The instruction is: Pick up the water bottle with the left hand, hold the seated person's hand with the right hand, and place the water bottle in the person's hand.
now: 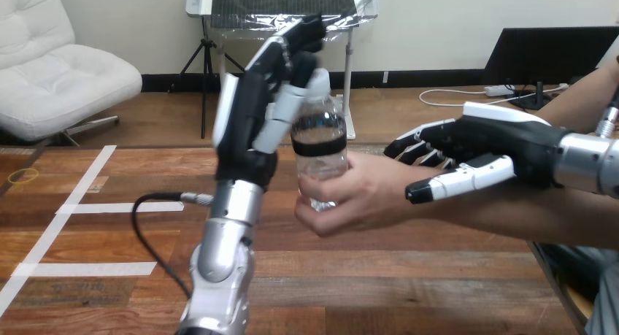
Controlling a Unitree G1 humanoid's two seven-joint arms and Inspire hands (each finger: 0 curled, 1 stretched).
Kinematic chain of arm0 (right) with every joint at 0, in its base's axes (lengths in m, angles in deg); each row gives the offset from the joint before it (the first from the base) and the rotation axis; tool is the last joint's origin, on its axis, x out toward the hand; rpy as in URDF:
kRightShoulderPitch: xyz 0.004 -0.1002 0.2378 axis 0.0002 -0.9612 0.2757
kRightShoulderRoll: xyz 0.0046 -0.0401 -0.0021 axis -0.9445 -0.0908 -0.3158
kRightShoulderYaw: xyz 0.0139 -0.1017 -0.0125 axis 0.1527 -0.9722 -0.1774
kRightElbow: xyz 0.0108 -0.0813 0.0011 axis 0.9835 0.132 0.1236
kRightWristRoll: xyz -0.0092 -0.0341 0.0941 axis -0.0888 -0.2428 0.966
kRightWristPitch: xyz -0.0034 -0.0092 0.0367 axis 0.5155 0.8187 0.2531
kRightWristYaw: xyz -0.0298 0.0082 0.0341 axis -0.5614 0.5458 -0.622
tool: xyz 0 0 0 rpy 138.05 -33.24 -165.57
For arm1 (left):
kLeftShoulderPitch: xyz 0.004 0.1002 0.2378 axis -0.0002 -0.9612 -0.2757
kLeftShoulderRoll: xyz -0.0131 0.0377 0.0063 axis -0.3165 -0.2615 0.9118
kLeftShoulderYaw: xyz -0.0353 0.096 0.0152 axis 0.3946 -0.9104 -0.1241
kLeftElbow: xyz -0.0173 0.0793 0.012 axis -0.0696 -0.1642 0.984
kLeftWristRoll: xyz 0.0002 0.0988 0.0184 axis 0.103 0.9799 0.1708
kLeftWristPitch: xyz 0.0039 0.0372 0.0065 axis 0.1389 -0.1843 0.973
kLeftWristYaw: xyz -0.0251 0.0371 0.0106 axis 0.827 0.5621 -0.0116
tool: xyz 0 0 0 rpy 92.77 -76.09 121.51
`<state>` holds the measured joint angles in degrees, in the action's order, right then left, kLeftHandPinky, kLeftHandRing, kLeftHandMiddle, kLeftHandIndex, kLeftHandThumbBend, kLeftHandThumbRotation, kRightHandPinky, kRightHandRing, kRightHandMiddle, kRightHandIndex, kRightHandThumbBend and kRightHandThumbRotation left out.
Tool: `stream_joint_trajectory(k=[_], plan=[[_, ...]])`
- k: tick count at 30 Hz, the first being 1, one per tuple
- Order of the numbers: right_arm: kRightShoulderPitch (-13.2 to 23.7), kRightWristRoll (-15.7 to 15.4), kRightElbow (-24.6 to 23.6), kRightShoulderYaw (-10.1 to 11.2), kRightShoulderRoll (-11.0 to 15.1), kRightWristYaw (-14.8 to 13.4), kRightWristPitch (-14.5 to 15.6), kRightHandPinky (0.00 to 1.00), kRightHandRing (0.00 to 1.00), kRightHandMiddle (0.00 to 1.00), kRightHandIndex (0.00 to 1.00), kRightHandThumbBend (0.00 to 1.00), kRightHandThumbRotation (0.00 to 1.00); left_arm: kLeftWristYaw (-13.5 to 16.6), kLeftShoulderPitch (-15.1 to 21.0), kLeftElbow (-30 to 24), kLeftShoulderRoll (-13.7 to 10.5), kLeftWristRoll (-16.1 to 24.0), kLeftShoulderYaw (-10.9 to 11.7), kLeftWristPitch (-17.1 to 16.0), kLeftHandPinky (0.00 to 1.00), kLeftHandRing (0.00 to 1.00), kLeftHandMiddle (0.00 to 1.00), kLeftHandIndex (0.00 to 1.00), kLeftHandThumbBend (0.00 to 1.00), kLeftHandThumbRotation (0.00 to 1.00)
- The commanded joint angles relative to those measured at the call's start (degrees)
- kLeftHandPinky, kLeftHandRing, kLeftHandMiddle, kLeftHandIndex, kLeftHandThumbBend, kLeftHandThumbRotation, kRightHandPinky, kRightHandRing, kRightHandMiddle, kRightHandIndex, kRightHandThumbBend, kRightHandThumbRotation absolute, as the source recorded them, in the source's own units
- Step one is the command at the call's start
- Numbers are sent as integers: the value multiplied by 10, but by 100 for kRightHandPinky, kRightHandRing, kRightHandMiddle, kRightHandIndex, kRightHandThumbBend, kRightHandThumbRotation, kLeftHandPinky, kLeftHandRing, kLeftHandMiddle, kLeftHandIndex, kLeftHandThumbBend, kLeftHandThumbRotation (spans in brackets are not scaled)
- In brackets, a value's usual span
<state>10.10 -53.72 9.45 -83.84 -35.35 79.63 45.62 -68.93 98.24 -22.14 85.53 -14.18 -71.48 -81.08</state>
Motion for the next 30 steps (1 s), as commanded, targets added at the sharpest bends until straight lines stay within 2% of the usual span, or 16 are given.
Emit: stream_joint_trajectory(k=[1, 10, 14, 17, 22, 24, 27, 29, 30], plan=[[-3, 30, 7, 17, 6, 19, -3, 72, 84, 90, 91, 100, 66, -5, -20, -49, -8, -9, -1, 14, 88, 85, 81, 75, 70, 92], [-6, 52, -3, 27, 19, 44, 14, 67, 86, 94, 95, 100, 70, 0, -48, -98, -12, -11, -2, 23, 90, 84, 79, 73, 69, 91], [-7, 69, -8, 35, 24, 58, 36, 66, 88, 97, 98, 100, 70, -7, -61, -125, -15, -19, -4, 29, 90, 84, 80, 73, 71, 91], [-9, 77, -12, 41, 27, 60, 44, 66, 89, 98, 99, 100, 70, -12, -71, -145, -17, -24, -6, 34, 90, 84, 80, 73, 71, 92], [-15, 89, -14, 54, 28, 55, 40, 66, 90, 97, 100, 100, 72, -10, -88, -182, -19, -25, -7, 51, 90, 84, 80, 74, 74, 95], [-31, 98, -19, 75, 19, 32, 13, 66, 90, 97, 100, 100, 73, -12, -105, -213, -17, -34, -8, 66, 90, 84, 80, 74, 75, 96], [-48, 101, -27, 95, 7, -1, -17, 67, 88, 94, 100, 100, 82, -16, -122, -244, -15, -45, -11, 78, 90, 83, 79, 73, 76, 96], [-54, 102, -30, 99, 4, -14, -27, 67, 86, 94, 100, 100, 88, -18, -129, -256, -15, -48, -11, 84, 90, 83, 79, 73, 76, 96], [-62, 101, -38, 106, -1, -32, -22, 68, 86, 94, 100, 100, 90, -16, -135, -266, -14, -47, -12, 88, 90, 83, 79, 73, 75, 96]])
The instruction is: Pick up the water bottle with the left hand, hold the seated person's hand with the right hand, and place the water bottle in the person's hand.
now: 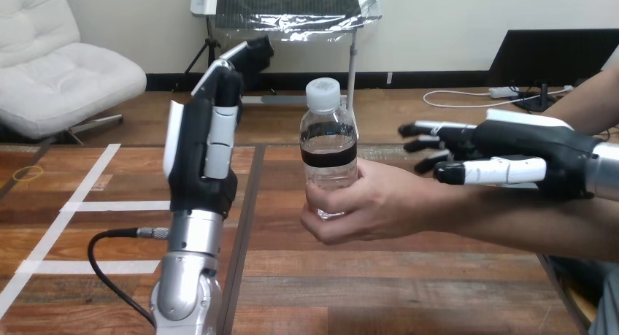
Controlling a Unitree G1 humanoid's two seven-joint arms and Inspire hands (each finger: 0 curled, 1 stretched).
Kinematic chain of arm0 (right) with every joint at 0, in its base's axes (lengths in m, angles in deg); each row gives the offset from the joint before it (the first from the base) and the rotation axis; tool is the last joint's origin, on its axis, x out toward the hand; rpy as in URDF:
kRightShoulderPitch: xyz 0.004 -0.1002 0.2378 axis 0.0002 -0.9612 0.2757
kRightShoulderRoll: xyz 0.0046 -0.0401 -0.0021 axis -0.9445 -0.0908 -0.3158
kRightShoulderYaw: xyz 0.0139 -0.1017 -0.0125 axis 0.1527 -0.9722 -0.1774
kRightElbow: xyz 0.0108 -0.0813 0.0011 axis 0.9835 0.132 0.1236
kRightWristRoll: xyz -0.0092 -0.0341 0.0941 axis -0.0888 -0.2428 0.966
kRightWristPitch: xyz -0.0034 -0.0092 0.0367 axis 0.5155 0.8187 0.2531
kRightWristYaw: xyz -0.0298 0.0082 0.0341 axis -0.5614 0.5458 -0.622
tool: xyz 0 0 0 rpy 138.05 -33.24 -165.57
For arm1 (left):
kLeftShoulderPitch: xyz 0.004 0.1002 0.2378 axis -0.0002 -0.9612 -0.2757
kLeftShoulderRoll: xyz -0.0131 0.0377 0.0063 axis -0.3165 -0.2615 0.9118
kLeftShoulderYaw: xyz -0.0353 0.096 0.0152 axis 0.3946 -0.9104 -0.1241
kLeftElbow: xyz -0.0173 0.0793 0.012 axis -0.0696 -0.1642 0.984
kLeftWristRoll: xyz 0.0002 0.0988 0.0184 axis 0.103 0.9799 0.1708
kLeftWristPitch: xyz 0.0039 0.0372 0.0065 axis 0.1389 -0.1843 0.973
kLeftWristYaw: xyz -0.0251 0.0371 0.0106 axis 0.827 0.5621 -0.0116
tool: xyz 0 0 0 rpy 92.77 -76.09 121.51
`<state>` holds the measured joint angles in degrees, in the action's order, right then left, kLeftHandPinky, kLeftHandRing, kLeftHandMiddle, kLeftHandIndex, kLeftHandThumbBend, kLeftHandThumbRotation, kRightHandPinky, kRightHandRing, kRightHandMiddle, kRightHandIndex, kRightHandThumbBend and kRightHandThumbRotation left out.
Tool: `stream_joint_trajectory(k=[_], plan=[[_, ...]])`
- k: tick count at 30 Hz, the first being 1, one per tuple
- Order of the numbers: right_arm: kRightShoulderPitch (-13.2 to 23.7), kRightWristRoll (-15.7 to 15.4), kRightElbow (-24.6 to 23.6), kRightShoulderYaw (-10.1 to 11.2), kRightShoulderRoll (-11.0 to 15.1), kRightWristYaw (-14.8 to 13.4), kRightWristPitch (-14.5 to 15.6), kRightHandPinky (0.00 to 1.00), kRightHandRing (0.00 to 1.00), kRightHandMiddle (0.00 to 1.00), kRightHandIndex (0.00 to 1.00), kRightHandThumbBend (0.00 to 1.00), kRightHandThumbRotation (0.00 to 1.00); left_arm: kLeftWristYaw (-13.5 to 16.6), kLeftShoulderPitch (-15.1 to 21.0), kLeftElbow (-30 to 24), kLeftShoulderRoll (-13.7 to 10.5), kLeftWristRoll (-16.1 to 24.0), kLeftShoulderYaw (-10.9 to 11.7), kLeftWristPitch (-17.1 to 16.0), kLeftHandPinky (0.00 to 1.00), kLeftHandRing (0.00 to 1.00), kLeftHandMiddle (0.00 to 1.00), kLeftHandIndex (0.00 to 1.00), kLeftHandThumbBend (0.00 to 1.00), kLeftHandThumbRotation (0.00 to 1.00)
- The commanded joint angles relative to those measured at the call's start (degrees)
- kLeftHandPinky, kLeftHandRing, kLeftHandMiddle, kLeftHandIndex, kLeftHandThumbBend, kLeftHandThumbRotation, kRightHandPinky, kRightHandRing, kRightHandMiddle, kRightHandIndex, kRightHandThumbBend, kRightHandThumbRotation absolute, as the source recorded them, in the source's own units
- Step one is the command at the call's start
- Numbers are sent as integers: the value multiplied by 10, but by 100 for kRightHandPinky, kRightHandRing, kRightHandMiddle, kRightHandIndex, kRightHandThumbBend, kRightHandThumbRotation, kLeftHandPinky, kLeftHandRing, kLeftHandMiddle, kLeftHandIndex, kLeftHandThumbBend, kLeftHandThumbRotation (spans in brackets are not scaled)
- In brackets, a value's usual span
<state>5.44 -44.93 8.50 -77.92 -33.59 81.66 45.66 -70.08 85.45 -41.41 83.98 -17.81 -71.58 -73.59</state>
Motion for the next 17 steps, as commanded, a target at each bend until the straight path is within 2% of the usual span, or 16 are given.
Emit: stream_joint_trajectory(k=[1, 3, 5, 7, 9, 12, 17], plan=[[-22, 14, -35, 52, -22, -66, -19, 69, 86, 94, 100, 100, 92, -4, -12, -81, 1, -10, -11, 17, 90, 82, 78, 72, 75, 96], [-37, 28, -51, 69, -39, -94, -14, 71, 86, 94, 100, 100, 95, -2, -27, -106, 3, -14, -13, 26, 90, 81, 78, 72, 74, 96], [-43, 36, -59, 73, -43, -103, -13, 76, 88, 95, 100, 100, 97, -2, -34, -118, 4, -17, -15, 32, 89, 80, 77, 71, 74, 96], [-56, 48, -70, 85, -60, -127, -24, 78, 89, 96, 100, 100, 98, -5, -48, -138, 3, -20, -17, 37, 89, 80, 77, 71, 73, 96], [-71, 70, -85, 100, -92, -154, -50, 81, 91, 96, 99, 98, 99, -5, -65, -161, 6, -27, -19, 41, 88, 80, 77, 71, 73, 96], [-82, 100, -98, 110, -120, -172, -65, 87, 94, 97, 99, 98, 100, -8, -84, -185, 7, -39, -22, 44, 84, 78, 76, 70, 72, 95], [-106, 146, -144, 119, -160, -204, -68, 91, 96, 97, 99, 99, 100, -12, -117, -223, 6, -56, -27, 46, 82, 77, 76, 70, 72, 95]])
